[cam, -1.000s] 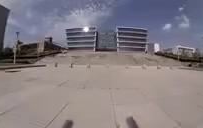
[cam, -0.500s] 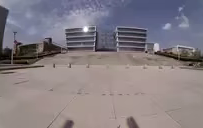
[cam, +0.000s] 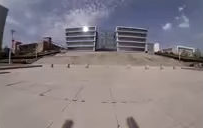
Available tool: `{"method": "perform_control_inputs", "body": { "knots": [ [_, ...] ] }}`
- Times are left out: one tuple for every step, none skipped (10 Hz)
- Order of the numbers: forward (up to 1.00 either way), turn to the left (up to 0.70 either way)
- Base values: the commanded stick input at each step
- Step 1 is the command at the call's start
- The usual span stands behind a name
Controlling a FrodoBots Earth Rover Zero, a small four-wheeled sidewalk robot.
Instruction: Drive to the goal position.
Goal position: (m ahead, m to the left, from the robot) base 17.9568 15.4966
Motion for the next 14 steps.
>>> {"method": "perform_control_inputs", "body": {
  "knots": [
    [0.7, 0.02],
    [0.7, 0.02],
    [0.7, 0.02],
    [0.7, 0.02],
    [0.7, 0.01],
    [0.7, 0.0],
    [0.7, -0.23],
    [0.7, -0.33],
    [0.7, -0.33],
    [0.7, 0.0],
    [0.7, 0.0],
    [0.7, 0.0],
    [0.7, 0.0],
    [0.7, 0.0]
  ]
}}
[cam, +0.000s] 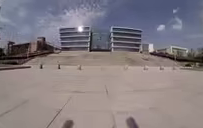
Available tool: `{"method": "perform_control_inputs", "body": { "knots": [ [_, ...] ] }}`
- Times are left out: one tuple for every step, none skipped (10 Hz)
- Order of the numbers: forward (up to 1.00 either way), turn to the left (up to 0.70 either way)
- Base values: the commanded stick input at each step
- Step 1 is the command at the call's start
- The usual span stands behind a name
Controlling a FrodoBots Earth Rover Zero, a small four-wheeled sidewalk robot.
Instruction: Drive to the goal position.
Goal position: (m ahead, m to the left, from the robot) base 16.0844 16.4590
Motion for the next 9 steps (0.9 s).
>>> {"method": "perform_control_inputs", "body": {
  "knots": [
    [0.7, 0.0],
    [0.7, 0.0],
    [0.7, 0.0],
    [0.7, 0.0],
    [0.7, 0.0],
    [0.7, 0.0],
    [0.7, 0.0],
    [0.7, 0.0],
    [0.7, 0.0]
  ]
}}
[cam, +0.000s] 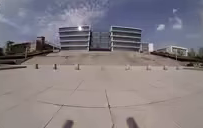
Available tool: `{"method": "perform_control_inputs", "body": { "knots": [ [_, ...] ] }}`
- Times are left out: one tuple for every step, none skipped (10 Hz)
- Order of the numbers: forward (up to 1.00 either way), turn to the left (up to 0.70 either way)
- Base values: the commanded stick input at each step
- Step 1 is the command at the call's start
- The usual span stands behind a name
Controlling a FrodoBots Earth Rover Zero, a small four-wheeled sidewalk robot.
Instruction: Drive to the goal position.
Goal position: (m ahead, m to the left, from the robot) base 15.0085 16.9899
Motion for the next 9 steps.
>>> {"method": "perform_control_inputs", "body": {
  "knots": [
    [0.7, 0.0],
    [0.7, 0.0],
    [0.7, 0.0],
    [0.7, 0.0],
    [0.7, 0.0],
    [0.7, 0.0],
    [0.7, 0.0],
    [0.7, 0.0],
    [0.7, 0.0]
  ]
}}
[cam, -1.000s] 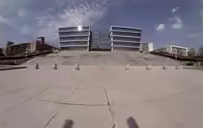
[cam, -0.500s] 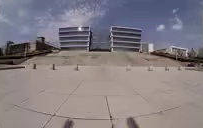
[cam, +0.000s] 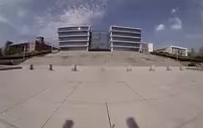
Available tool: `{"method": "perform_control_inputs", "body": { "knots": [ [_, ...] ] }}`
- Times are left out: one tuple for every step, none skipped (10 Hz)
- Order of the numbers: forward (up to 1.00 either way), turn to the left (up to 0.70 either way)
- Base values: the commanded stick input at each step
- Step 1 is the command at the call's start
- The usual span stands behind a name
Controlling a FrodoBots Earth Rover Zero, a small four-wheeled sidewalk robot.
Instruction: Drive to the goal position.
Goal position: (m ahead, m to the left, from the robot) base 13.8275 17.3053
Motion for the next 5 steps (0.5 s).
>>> {"method": "perform_control_inputs", "body": {
  "knots": [
    [0.7, 0.0],
    [0.7, 0.0],
    [0.7, 0.0],
    [0.7, -0.02],
    [0.7, -0.12]
  ]
}}
